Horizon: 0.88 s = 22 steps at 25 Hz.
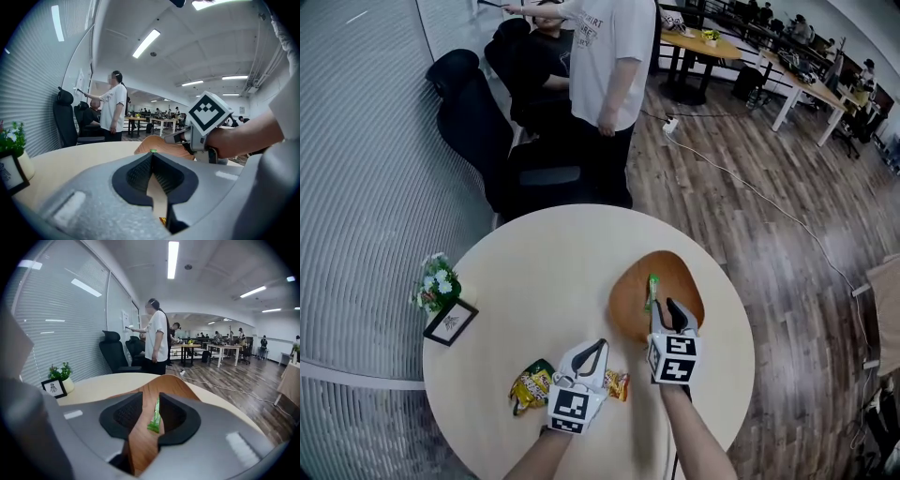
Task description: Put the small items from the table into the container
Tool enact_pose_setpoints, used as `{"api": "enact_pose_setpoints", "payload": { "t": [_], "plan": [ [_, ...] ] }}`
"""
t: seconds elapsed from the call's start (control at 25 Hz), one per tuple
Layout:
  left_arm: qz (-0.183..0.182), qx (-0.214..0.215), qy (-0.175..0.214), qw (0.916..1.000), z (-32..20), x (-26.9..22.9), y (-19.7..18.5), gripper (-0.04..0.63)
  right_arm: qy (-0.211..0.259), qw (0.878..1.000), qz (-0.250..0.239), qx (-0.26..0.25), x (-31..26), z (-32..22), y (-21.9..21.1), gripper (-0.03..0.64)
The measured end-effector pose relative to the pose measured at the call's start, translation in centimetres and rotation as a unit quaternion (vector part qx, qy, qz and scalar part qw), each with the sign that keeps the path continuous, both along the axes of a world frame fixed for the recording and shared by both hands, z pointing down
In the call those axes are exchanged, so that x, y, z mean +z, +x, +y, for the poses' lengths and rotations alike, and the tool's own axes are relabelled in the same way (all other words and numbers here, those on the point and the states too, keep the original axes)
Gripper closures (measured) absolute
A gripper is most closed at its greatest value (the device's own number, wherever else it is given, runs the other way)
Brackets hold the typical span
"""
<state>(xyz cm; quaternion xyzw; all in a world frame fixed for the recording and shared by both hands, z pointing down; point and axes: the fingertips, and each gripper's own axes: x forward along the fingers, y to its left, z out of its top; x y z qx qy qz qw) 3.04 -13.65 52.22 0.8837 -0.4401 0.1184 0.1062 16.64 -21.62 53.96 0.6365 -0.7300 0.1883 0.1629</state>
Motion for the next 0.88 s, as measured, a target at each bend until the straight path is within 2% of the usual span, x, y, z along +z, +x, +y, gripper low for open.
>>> {"api": "enact_pose_setpoints", "payload": {
  "t": [0.2, 0.32, 0.56, 0.88],
  "plan": [
    [-0.001, -0.009, 0.001, 1.0000, 0.9, 0.3, -0.7, 0.595, 0.046, 0.998, -0.040, -0.017, -2.3, 5.2, -1.9, 0.565],
    [0.002, -0.013, -0.010, 0.9999, 1.6, 1.2, -1.1, 0.595, 0.056, 0.997, -0.032, -0.050, -1.9, 8.8, -4.4, 0.586],
    [-0.013, -0.035, -0.021, 0.9991, 3.6, 2.1, -2.7, 0.598, 0.014, 0.996, -0.020, -0.087, 1.8, 14.4, -7.9, 0.583],
    [-0.010, -0.037, -0.017, 0.9991, 4.5, 1.7, -3.0, 0.601, 0.001, 0.995, -0.017, -0.100, 2.3, 15.5, -8.9, 0.576]
  ]
}}
